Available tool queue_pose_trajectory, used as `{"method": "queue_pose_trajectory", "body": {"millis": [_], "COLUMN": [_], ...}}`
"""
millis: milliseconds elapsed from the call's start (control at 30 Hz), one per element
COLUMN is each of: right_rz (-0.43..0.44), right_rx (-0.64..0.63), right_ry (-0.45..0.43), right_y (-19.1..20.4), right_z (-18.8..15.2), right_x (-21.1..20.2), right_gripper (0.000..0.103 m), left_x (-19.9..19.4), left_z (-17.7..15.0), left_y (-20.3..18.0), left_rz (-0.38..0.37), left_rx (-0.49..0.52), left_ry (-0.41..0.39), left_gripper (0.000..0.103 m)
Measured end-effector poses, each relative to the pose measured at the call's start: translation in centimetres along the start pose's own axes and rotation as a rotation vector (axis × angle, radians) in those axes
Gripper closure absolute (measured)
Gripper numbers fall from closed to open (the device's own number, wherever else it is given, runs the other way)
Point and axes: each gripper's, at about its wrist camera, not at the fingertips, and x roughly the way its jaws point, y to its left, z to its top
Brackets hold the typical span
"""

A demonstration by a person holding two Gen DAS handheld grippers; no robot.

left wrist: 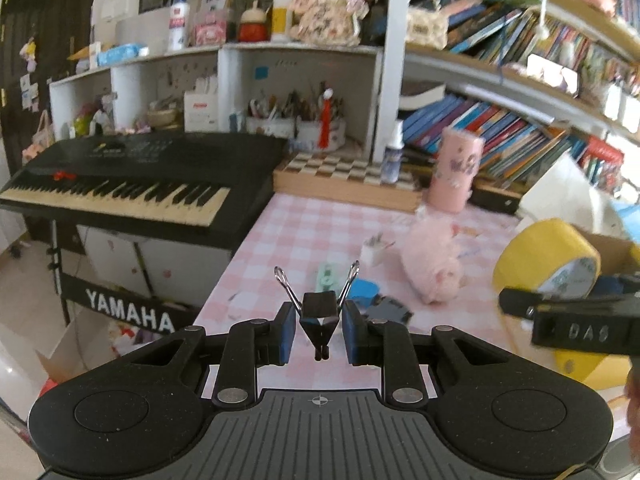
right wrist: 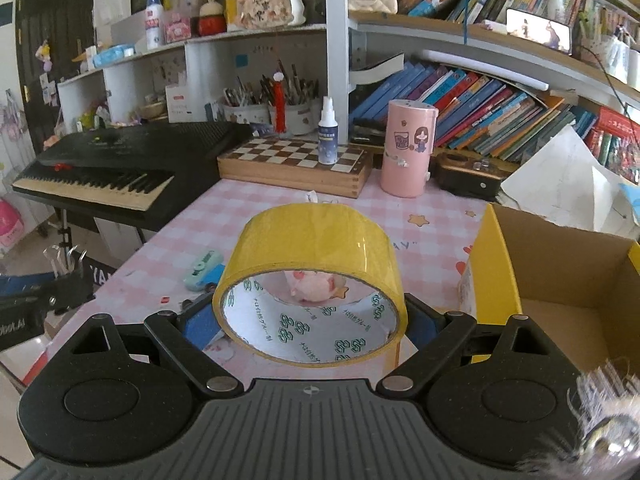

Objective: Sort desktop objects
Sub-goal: 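Carry the yellow tape roll in the right tool over the yellow box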

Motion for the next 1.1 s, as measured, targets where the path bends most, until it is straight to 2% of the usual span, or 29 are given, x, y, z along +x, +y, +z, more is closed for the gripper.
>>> {"method": "queue_pose_trajectory", "body": {"millis": [367, 767, 1100], "right_rz": [-0.038, -0.127, -0.224], "right_rx": [0.068, 0.171, 0.299], "right_ry": [-0.007, 0.055, 0.084], "right_y": [0.9, -0.1, -2.1], "right_z": [-3.8, -10.4, -13.7], "right_x": [-6.8, -14.0, -18.2], "right_gripper": [0.012, 0.012, 0.012], "left_x": [-6.1, -10.3, -11.9], "left_z": [-1.6, -6.5, -8.0], "left_y": [-1.4, -3.7, -6.9], "left_rz": [-0.119, -0.255, -0.367], "left_rx": [0.048, 0.081, 0.175], "left_ry": [-0.052, 0.014, 0.039], "left_gripper": [0.080, 0.080, 0.080]}}
